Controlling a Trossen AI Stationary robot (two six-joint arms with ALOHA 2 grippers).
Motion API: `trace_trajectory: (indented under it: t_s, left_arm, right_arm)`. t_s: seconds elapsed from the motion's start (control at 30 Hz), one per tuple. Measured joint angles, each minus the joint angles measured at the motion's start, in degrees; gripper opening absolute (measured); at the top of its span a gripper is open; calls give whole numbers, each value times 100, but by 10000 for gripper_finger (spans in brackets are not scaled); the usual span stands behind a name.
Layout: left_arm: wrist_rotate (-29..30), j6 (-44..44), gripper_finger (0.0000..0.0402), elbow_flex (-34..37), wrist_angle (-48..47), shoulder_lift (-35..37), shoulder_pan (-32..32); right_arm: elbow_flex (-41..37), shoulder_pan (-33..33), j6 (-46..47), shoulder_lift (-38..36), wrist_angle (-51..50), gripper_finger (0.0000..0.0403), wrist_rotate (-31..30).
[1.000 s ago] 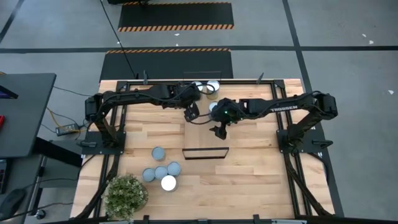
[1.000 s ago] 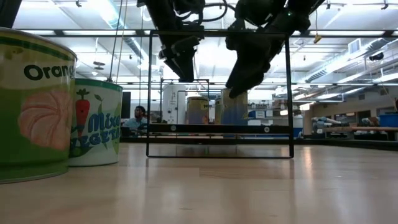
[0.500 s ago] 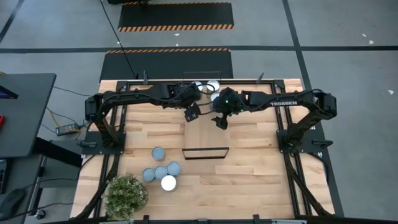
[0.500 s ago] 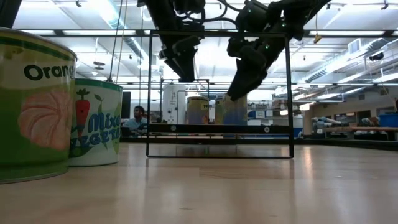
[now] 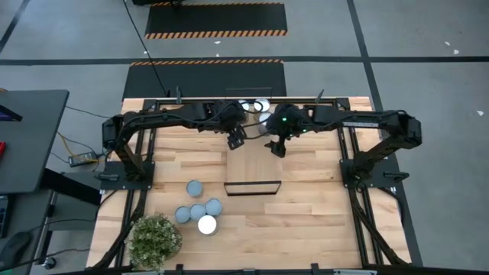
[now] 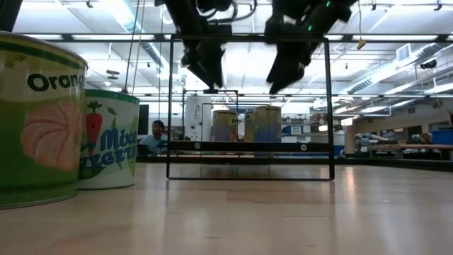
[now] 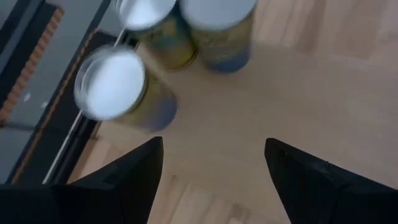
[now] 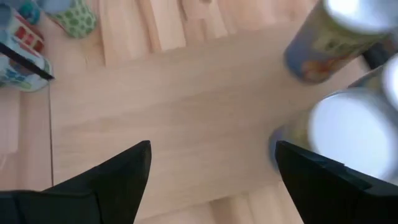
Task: Pick and place cans onto a shelf
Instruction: Put the canned peas on the shelf
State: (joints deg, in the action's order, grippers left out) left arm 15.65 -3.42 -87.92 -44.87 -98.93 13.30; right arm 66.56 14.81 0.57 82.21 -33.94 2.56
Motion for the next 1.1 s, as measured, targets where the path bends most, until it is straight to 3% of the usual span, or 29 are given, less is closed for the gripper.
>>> trace_trajectory:
  t_s: [0.17,0.43,0.73,1.1]
  left_arm:
    - [-78,143,286,-2,-156,92,49]
    - [-71,109,286,237,-351,102,93]
    - [-93,107,286,382,-207,100,-108]
    - [-95,-72,286,382,-264,100,-171]
  right_arm:
    - [-170,190,-119,-537,-161,350,-522]
    - [-1398,629,315,-1108,570,350,-586]
    - [-2196,983,146,-864,2106,350,-550]
    - [-2221,1306,-38,-206,2367,350,-138]
